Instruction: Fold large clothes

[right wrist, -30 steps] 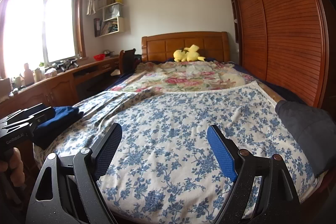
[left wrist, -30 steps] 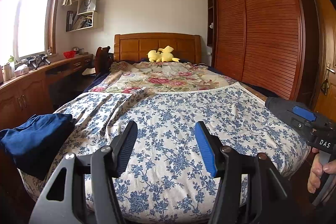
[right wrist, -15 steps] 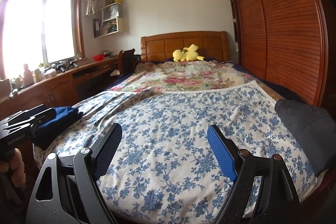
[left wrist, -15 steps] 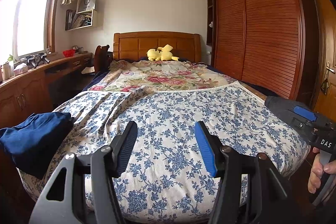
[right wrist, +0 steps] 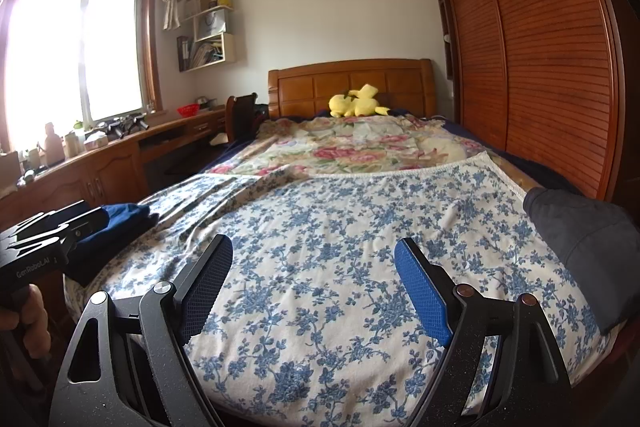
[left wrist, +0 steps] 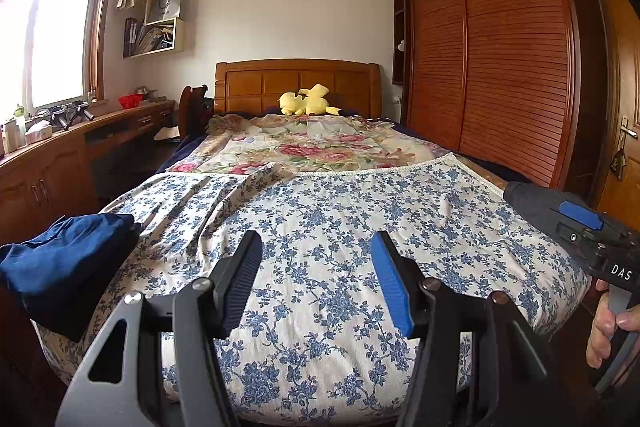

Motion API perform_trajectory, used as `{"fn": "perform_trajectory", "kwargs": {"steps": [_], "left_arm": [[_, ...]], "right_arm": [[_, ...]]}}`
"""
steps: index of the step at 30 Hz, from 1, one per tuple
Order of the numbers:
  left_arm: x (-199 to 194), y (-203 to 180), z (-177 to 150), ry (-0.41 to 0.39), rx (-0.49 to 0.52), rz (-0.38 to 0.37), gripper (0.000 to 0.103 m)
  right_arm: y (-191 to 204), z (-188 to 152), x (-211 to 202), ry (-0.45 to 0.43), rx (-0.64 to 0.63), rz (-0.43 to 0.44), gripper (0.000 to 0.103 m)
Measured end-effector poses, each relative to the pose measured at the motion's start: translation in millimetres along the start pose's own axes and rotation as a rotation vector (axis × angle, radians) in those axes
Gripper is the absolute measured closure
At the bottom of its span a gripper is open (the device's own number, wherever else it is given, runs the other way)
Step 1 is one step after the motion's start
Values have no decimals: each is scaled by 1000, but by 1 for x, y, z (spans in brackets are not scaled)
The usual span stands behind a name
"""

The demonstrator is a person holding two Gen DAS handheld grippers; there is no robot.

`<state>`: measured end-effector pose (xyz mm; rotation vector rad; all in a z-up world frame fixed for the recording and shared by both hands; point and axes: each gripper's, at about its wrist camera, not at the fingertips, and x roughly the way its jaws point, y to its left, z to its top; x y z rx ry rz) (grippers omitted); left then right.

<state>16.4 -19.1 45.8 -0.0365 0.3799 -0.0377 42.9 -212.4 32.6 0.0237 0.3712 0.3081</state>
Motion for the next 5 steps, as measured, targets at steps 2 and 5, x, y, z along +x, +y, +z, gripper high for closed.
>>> {"fn": "perform_trajectory", "kwargs": {"steps": [2,5], "left_arm": [[0,-1,-1,0,1,0,47],[0,-1,-1,0,0,-2,47]], "right_arm": [[-1,0,0,0,0,0,18],[-1,0,0,0,0,0,18]]}}
